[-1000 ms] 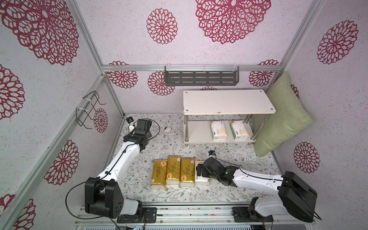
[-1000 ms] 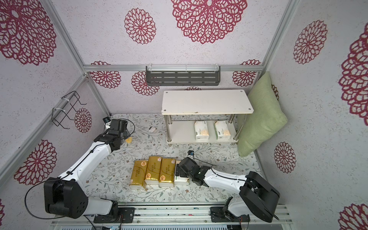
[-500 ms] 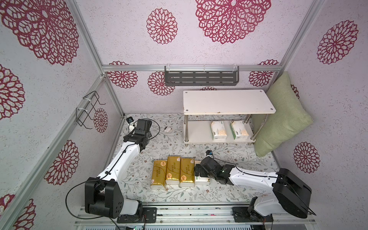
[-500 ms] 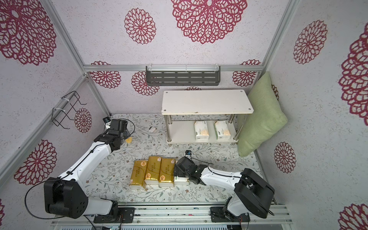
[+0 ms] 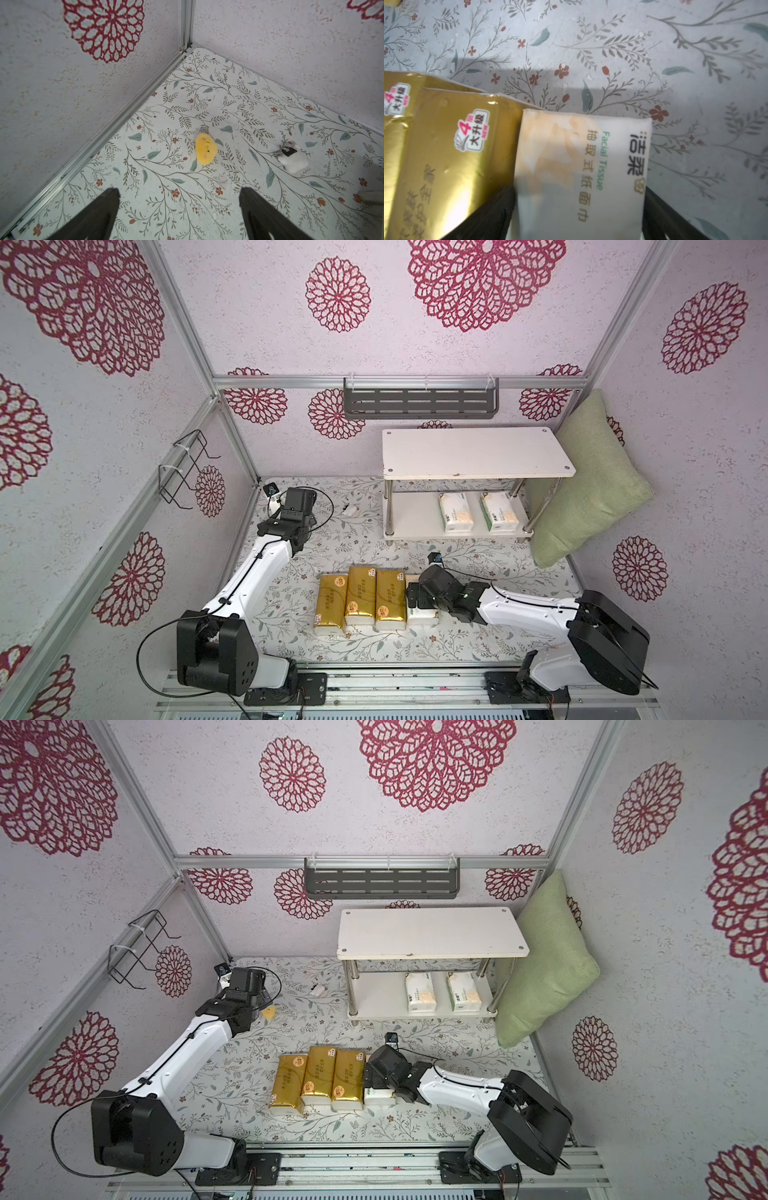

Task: Place the tissue boxes on the shelf by color
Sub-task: Move the box of tissues to the center of the board.

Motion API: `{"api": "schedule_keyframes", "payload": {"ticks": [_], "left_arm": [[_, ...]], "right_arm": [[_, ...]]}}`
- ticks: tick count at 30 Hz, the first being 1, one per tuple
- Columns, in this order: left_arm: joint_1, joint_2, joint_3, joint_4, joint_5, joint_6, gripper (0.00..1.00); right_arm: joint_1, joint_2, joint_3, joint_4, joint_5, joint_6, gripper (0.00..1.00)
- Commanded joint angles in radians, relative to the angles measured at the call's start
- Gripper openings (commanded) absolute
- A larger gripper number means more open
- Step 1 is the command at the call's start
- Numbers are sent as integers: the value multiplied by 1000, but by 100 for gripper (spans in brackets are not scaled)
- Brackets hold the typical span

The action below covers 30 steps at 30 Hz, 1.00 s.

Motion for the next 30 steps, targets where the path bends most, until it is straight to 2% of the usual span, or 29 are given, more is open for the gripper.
{"api": "schedule_keyframes", "payload": {"ticks": [1,11,21,30], "left_arm": [[-10,9,35,12,5,9,97],[-9,10,51,8,3,15,97],[-11,6,59,2,8,12,97],[-12,-8,60,-14,-3,10,97]], "right_arm": [[-37,-50,-11,-27,-16,-71,95],[-155,-93,-60,-37,-79,-179,95],[-283,-90,-57,-36,-160,-360,95],[-315,-52,11,-63,-142,-445,99]]}}
